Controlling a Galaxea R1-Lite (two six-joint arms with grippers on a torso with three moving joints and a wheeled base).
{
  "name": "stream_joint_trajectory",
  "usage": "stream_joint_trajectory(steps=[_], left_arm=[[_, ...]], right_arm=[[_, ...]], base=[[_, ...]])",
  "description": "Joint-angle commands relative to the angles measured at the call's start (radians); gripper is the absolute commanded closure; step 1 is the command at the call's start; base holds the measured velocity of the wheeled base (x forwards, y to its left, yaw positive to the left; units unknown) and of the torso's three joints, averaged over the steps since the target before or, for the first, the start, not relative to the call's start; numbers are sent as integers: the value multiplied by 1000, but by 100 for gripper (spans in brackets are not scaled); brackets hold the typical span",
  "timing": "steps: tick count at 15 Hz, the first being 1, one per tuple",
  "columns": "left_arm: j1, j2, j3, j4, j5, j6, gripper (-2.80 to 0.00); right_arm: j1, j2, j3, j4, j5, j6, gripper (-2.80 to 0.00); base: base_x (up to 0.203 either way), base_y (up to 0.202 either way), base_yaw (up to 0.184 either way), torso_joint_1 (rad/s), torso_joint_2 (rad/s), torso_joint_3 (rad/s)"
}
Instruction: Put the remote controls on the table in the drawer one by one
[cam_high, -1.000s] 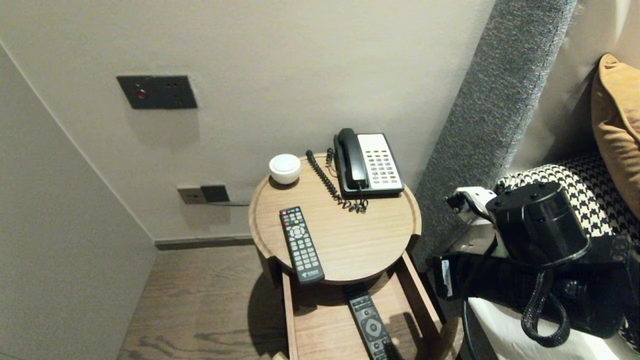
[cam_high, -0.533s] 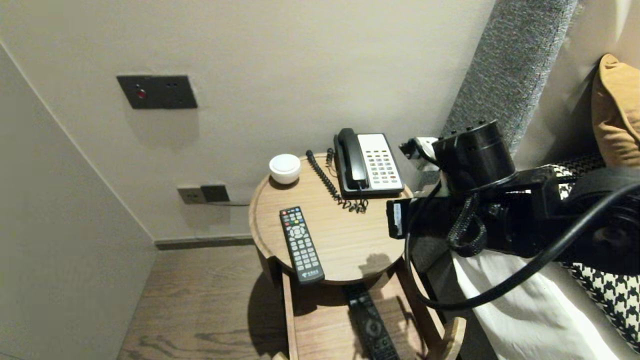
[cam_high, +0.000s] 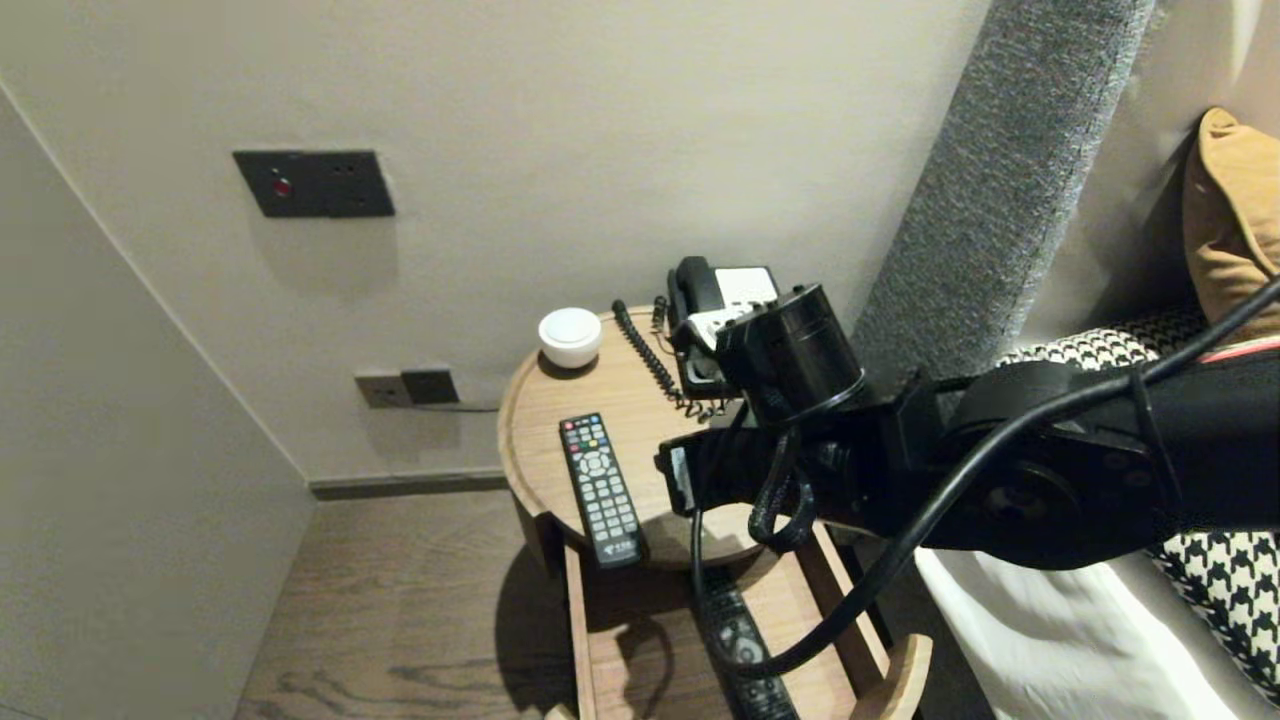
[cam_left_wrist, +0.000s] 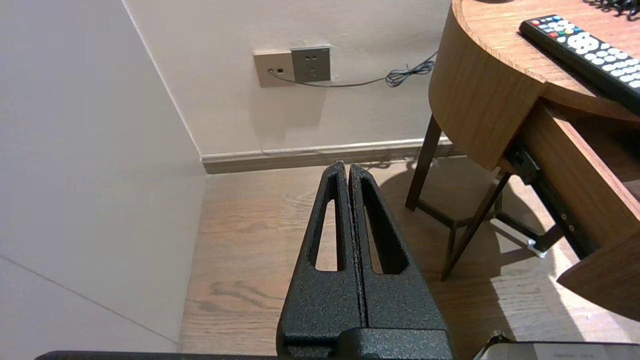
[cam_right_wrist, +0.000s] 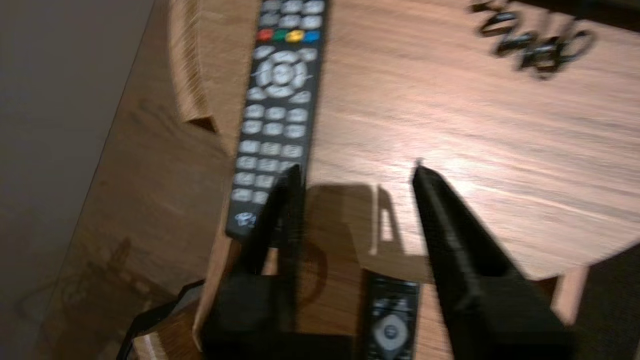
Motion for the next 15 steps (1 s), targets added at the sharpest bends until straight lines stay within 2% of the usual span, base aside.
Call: stream_joint_trajectory(steps=[1, 4, 7, 15], left_arm=[[0, 0, 0, 0, 0, 0, 0], [0, 0, 0, 0, 0, 0, 0], [0, 0, 0, 0, 0, 0, 0], [0, 0, 0, 0, 0, 0, 0]], right_arm=[[22, 45, -16, -7, -4, 6, -280], [43, 104, -71, -19, -22, 12, -280], [56, 173, -154, -7, -96, -14, -280], [44, 347, -418, 111, -131, -34, -280]], base=[[0, 0, 0, 0, 0, 0], [0, 0, 0, 0, 0, 0], [0, 0, 0, 0, 0, 0], [0, 0, 0, 0, 0, 0]])
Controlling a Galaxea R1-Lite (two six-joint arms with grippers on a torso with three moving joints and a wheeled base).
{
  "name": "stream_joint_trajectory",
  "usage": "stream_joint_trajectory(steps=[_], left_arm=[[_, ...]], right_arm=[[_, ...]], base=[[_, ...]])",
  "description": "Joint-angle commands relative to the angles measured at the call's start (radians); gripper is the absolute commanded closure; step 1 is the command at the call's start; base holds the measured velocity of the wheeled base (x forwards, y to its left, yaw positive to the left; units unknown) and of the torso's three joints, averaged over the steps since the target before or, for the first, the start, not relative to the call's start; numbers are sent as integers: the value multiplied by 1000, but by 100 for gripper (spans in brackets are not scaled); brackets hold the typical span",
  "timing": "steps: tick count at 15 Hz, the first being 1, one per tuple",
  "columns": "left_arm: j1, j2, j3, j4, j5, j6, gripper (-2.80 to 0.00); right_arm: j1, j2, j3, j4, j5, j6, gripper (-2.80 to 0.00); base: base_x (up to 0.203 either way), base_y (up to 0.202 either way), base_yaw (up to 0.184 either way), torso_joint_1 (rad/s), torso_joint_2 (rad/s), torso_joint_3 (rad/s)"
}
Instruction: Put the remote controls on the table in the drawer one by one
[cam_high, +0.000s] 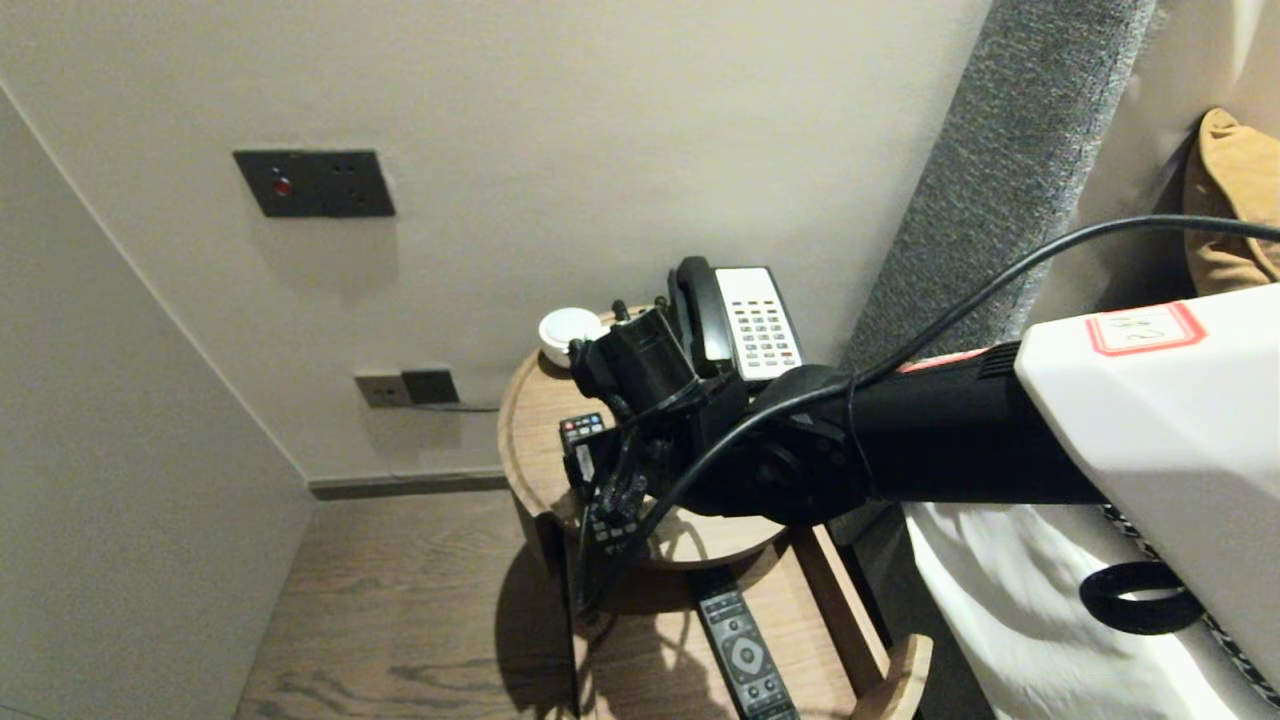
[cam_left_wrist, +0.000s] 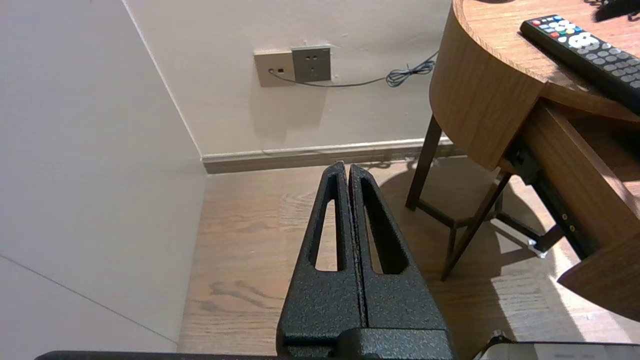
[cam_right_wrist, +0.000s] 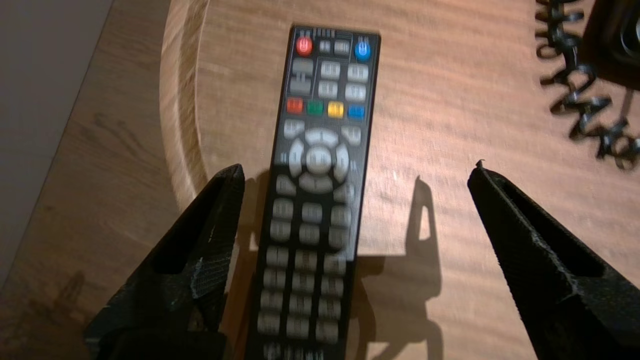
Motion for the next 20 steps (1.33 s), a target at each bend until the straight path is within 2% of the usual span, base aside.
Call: stream_joint_trajectory(steps=[1, 4, 13, 18, 20], left_arm=[[0, 0, 0, 0, 0, 0, 0], [2, 0, 0, 0, 0, 0, 0], [0, 0, 0, 0, 0, 0, 0], [0, 0, 0, 0, 0, 0, 0], [0, 0, 0, 0, 0, 0, 0]], right_arm=[[-2, 63, -74, 44, -6, 1, -280], [0, 106, -131, 74, -9, 1, -280], [10, 153, -143, 75, -17, -11, -280], [11, 161, -150, 89, -48, -35, -280], [16, 166, -151, 95, -84, -55, -280]], base=[[0, 0, 0, 0, 0, 0], [0, 0, 0, 0, 0, 0], [0, 0, 0, 0, 0, 0], [0, 0, 0, 0, 0, 0], [0, 0, 0, 0, 0, 0]])
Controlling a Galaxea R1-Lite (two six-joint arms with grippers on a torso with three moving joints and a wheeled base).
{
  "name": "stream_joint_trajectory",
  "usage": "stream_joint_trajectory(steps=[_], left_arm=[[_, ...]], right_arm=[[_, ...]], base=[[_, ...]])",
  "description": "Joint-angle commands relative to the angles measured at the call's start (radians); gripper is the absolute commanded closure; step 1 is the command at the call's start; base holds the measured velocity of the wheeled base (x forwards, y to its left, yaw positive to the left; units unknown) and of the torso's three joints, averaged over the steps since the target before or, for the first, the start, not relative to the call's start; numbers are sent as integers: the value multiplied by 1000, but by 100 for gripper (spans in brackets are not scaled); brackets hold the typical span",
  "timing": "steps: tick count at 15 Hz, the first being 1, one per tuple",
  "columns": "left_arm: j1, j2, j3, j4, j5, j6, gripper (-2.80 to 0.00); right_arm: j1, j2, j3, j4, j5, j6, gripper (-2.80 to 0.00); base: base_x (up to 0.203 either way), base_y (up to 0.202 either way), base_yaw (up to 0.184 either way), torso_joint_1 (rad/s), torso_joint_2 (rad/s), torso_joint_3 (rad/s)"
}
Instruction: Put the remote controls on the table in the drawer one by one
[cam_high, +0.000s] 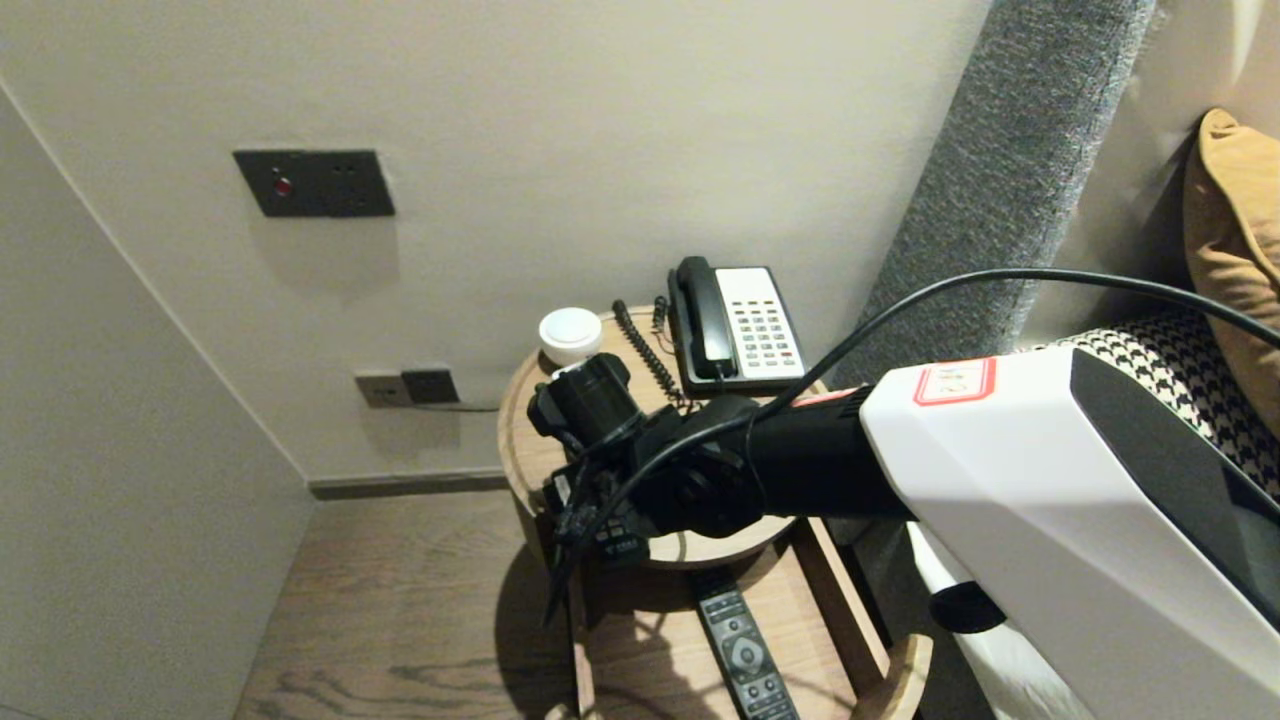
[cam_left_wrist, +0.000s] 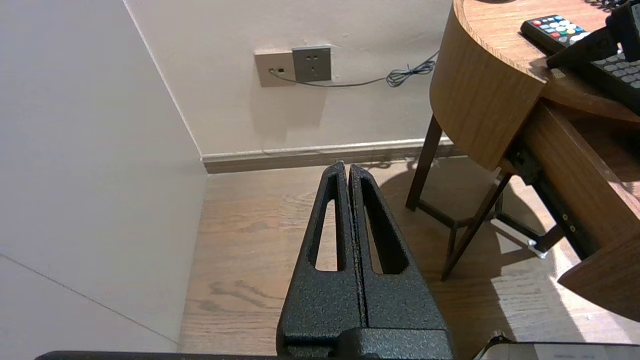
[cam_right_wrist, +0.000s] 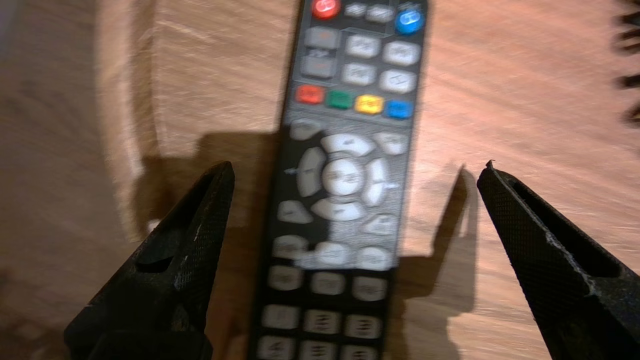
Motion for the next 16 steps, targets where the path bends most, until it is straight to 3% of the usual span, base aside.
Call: stream_joint_trajectory(steps=[1, 6, 7, 16], left_arm=[[0, 0, 0, 0, 0, 1, 0], [0, 0, 0, 0, 0, 1, 0], [0, 0, 0, 0, 0, 1, 0], [0, 0, 0, 0, 0, 1, 0]], right_arm=[[6, 4, -2, 5, -14, -5, -280], [17, 7, -5, 12, -14, -5, -280], [17, 7, -4, 17, -14, -4, 0], [20, -29, 21, 26, -22, 9, 0]], base=[[0, 0, 0, 0, 0, 0], [0, 0, 0, 0, 0, 0], [0, 0, 0, 0, 0, 0], [0, 0, 0, 0, 0, 0]])
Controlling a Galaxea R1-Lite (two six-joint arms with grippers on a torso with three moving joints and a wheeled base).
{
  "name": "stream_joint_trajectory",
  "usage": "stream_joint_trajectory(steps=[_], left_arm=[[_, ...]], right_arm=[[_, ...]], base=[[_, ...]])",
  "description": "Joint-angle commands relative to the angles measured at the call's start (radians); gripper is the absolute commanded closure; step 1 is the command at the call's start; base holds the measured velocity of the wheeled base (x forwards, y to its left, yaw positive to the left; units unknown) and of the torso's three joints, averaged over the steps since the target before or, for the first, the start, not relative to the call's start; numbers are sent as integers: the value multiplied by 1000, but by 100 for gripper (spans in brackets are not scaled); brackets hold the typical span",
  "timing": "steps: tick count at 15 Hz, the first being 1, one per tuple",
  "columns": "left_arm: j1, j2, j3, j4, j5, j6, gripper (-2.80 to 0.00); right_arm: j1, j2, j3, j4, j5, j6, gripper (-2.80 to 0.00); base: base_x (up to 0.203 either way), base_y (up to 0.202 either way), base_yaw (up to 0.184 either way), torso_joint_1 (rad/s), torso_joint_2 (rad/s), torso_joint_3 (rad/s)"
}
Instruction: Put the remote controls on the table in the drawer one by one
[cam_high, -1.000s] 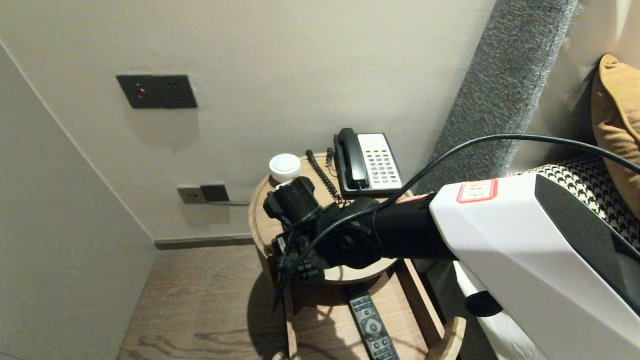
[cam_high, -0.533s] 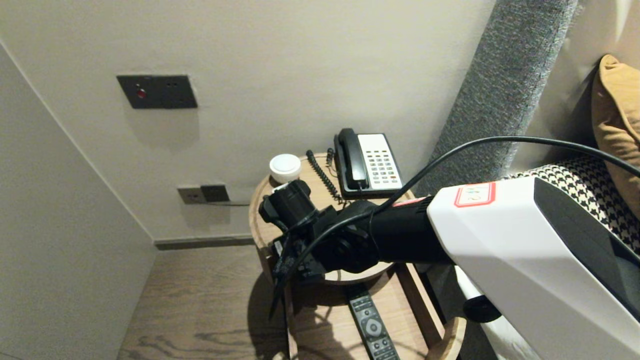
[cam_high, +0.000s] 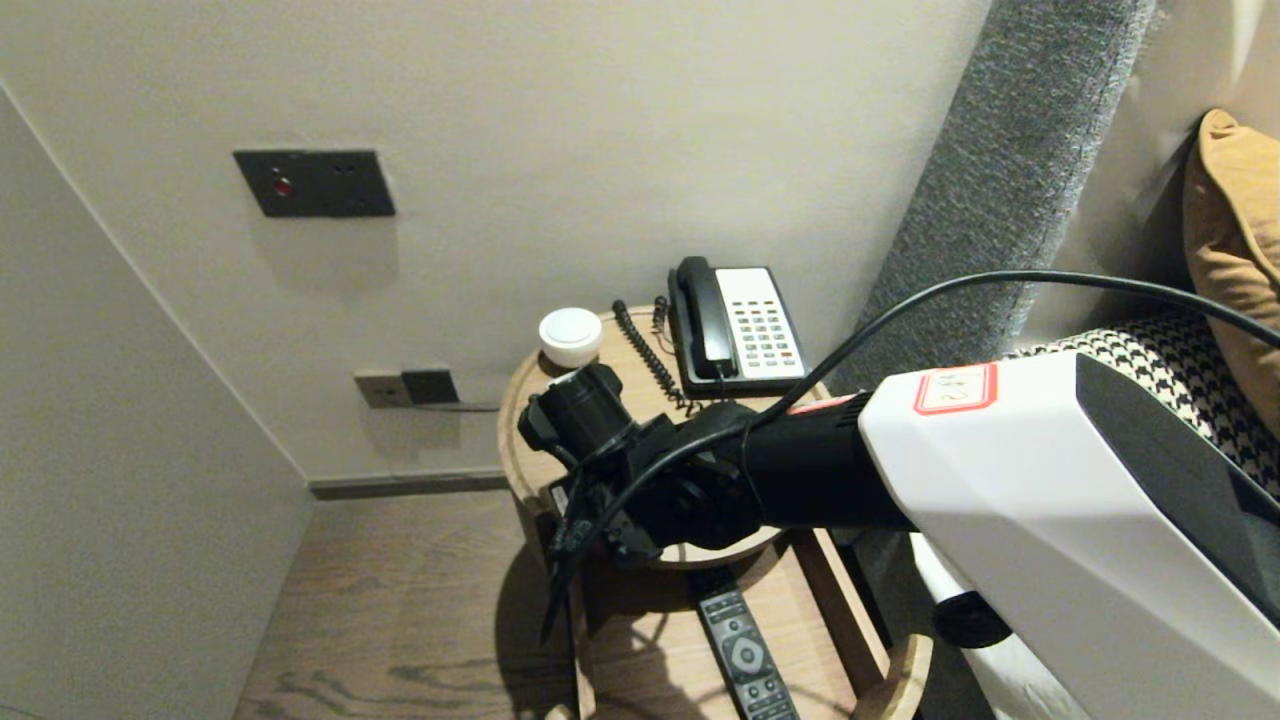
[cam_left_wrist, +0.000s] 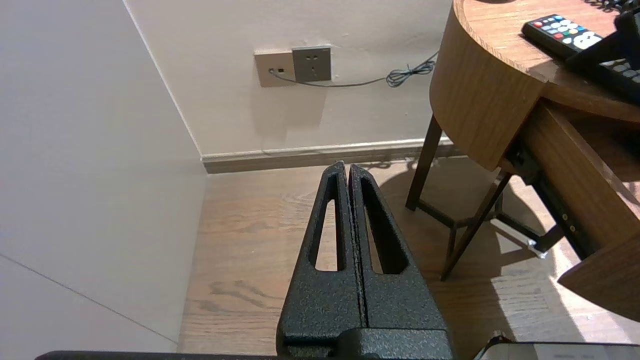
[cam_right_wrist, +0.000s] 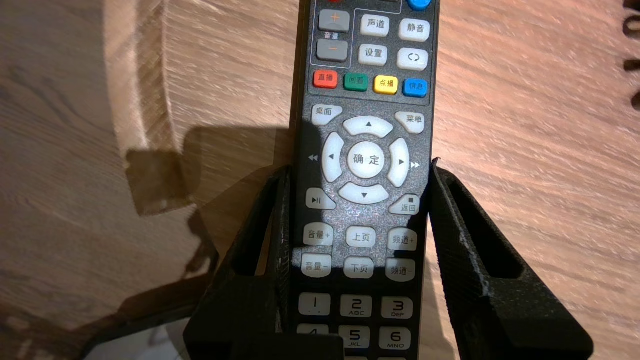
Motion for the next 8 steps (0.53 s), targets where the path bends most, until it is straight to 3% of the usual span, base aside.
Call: stream_joint_trajectory(steps=[1, 8], left_arm=[[0, 0, 0, 0, 0, 1, 0], [0, 0, 0, 0, 0, 1, 0]], right_arm=[[-1, -36, 14, -1, -3, 1, 0], [-32, -215, 30, 54, -16, 39, 0]], base=[[0, 0, 0, 0, 0, 0], [0, 0, 0, 0, 0, 0]])
